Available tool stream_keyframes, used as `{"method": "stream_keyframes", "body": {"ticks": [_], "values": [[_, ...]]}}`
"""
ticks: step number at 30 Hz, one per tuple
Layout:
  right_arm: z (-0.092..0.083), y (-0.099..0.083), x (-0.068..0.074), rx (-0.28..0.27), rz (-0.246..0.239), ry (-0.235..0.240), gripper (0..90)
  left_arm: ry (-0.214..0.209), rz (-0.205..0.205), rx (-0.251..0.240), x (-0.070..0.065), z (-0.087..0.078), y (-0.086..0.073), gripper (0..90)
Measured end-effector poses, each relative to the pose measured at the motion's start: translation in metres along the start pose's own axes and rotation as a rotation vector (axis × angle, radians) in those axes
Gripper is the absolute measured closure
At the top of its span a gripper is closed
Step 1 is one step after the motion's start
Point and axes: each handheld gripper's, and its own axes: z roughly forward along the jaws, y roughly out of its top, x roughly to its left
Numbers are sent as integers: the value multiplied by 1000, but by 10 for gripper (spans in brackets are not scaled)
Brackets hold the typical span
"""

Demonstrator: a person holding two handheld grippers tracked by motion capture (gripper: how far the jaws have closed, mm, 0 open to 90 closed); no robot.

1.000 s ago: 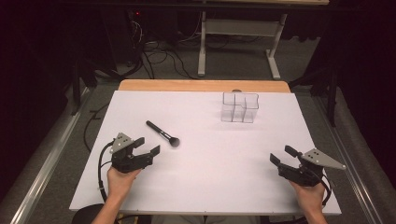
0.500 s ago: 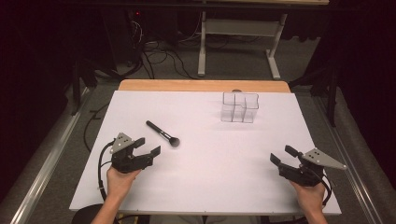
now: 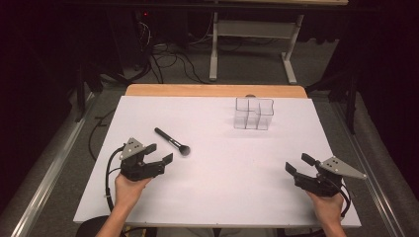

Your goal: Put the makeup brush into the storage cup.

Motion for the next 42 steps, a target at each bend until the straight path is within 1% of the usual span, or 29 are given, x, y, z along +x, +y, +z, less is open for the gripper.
{"method": "stream_keyframes", "body": {"ticks": [5, 9, 14, 19, 20, 25, 28, 34, 38, 42], "values": [[0, 0, 0, 4, 1, -3, 286, -4, 8, 4, -1, 2, 4, 267], [-1, 0, 0, 3, 2, -3, 285, -9, 25, 7, -4, 3, 8, 267], [0, -1, 1, 5, -4, -1, 285, -16, 25, 6, -4, 6, 13, 268], [0, -1, 0, 6, 1, -3, 285, -29, 25, 1, -6, 10, 18, 270], [0, -1, 0, 9, 3, -1, 285, -31, 29, 7, -6, 11, 19, 270], [0, -1, 1, 12, -4, 3, 286, -35, 21, 5, -5, 13, 23, 271], [0, -1, 0, 10, 1, 3, 285, -41, 20, -1, -5, 15, 27, 272], [0, -1, 1, 11, -4, 1, 285, -49, 24, -7, -6, 18, 35, 272], [1, -1, 1, 13, -1, 3, 285, -56, 10, -17, -6, 23, 39, 273], [1, -1, 0, 10, -1, 3, 285, -65, 6, -23, -8, 27, 42, 274]]}}
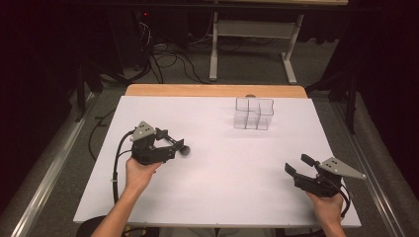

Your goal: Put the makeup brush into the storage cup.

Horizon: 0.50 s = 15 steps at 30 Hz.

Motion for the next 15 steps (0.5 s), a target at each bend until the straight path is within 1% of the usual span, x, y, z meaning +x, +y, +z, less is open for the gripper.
{"method": "stream_keyframes", "body": {"ticks": [11, 13, 15], "values": [[0, 0, 0, 0, 1, 1, 285, -8, 15, -1, -3, 10, 10, 275], [0, 0, 1, 2, 0, 4, 285, -8, 24, 2, -4, 13, 13, 276], [0, 0, 2, 2, -3, 2, 285, -10, 21, 1, -4, 14, 14, 276]]}}
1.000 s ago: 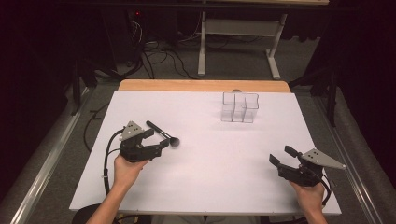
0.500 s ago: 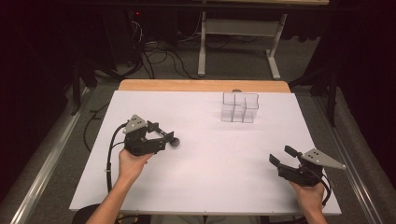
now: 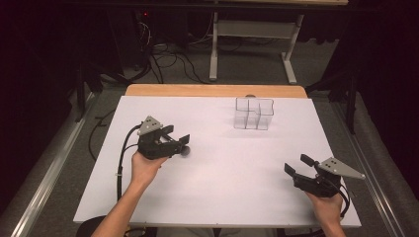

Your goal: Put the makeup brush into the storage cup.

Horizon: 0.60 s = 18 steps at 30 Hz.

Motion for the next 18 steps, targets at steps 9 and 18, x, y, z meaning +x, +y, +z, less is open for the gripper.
{"method": "stream_keyframes", "body": {"ticks": [9, 18], "values": [[-1, 0, -1, -3, 4, -2, 284, -17, -3, -4, -1, 9, 12, 278], [0, -1, -1, -4, 6, 3, 283, -13, 11, 5, -1, 21, 23, 279]]}}
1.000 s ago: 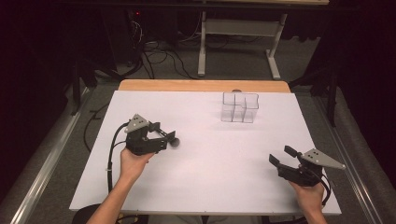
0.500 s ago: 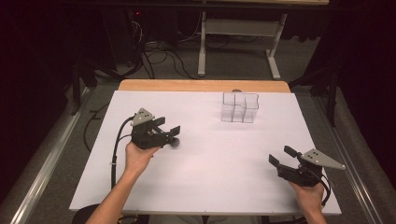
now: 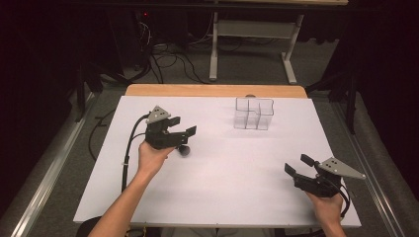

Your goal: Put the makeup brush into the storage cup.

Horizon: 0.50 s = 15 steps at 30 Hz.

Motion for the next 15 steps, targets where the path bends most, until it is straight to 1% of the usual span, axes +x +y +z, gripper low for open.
{"method": "stream_keyframes", "body": {"ticks": [7, 11, 15], "values": [[1, 0, 1, 3, 0, 2, 283, -4, -3, -10, -1, 7, 6, 281], [0, 0, 0, 3, 1, 2, 283, 1, -1, -9, 0, 11, 9, 281], [0, 0, 0, 0, 0, 3, 283, 0, -13, -14, 1, 15, 12, 281]]}}
